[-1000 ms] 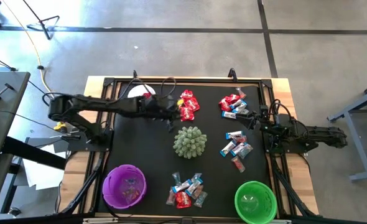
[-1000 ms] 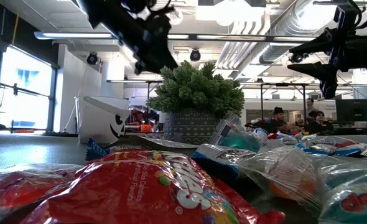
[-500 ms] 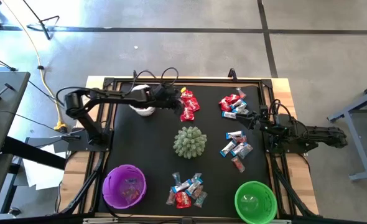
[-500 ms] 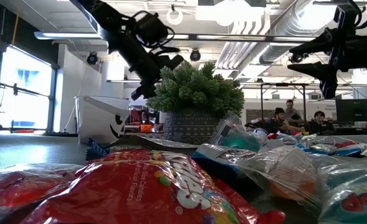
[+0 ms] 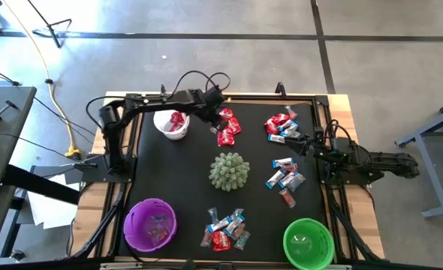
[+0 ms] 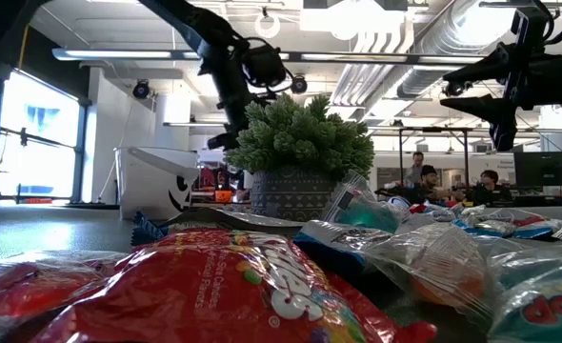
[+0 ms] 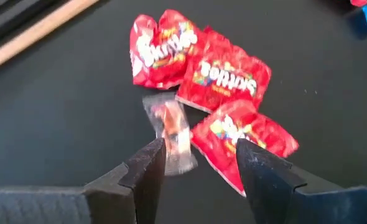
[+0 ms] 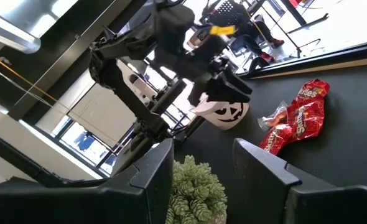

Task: Organize candy in baskets
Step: Put the orange gummy into the purple bucket

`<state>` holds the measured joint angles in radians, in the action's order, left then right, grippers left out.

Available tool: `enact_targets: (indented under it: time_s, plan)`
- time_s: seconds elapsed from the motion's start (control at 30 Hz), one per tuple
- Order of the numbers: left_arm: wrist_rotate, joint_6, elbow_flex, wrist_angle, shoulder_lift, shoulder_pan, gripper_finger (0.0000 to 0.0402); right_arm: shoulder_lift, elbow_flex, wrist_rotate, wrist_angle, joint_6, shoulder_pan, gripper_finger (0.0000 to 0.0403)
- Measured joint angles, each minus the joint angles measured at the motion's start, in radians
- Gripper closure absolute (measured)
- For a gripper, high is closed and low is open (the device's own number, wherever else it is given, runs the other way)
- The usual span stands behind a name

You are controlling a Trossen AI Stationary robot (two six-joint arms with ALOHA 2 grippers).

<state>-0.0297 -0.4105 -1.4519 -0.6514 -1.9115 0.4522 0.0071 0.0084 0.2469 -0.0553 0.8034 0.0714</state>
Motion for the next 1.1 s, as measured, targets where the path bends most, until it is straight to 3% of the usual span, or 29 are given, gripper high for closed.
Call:
enact_targets:
  time_s: [0.3,1.1]
  plan:
    - [0.058,0.090,-0.046,-0.035,-0.104,0.033,0.0218,0.000,0.000,0.000,0.000,0.000,0.000,0.0240]
    - [0.110,0.072,-0.046,-0.030,-0.107,0.041,0.0218,0.000,0.000,0.000,0.000,0.000,0.000,0.0240]
